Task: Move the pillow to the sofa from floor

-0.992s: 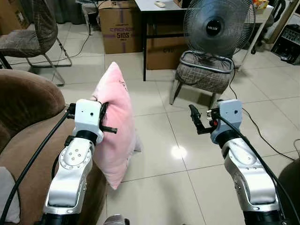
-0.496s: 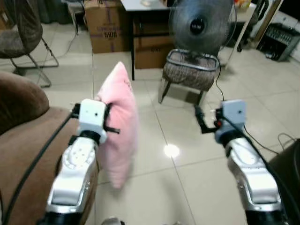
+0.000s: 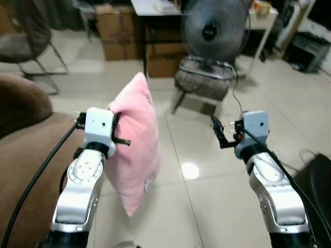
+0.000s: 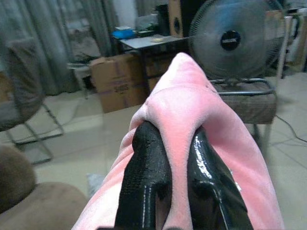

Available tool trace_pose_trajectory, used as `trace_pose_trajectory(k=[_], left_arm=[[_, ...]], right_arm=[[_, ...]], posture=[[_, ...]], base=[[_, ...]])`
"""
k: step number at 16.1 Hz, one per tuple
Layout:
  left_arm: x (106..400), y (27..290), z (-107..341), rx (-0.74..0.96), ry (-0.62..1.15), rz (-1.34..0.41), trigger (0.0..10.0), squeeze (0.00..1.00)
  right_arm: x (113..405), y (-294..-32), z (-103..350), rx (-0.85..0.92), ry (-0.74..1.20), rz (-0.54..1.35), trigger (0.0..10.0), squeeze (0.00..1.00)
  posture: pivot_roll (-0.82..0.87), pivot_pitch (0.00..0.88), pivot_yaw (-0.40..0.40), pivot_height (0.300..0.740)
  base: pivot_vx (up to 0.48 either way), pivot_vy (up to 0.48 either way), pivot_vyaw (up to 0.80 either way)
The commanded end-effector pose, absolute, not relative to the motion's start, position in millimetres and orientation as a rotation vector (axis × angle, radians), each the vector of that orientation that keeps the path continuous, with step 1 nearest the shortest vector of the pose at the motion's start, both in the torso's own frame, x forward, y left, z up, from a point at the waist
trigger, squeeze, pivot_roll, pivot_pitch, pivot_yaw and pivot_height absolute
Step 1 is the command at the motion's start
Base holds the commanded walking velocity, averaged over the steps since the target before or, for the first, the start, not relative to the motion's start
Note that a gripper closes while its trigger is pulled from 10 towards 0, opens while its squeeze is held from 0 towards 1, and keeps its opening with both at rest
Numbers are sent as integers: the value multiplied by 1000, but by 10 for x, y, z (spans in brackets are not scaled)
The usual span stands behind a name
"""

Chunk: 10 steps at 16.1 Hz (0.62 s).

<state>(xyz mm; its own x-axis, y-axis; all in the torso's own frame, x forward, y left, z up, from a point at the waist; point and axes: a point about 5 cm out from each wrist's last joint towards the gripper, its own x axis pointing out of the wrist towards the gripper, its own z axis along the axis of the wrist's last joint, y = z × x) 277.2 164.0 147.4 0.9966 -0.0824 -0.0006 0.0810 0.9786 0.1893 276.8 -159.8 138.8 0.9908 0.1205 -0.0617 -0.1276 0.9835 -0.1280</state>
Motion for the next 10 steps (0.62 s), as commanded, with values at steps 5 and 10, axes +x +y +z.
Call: trace_pose_trajectory(k=[5,10], left_arm=[[2808,1645,1594,191,-67,-76,10000,0],[2825,1664,1592,195,-65,-73,10000,0]], right_arm=[[2802,-1598,1439,-143,38,110,10000,0],[2818,-1573,1446,-156,28,127,10000,0]], posture=[[51,0,-12,740],[53,0,-10,740]], base=[[310,0,544],[343,0,0]])
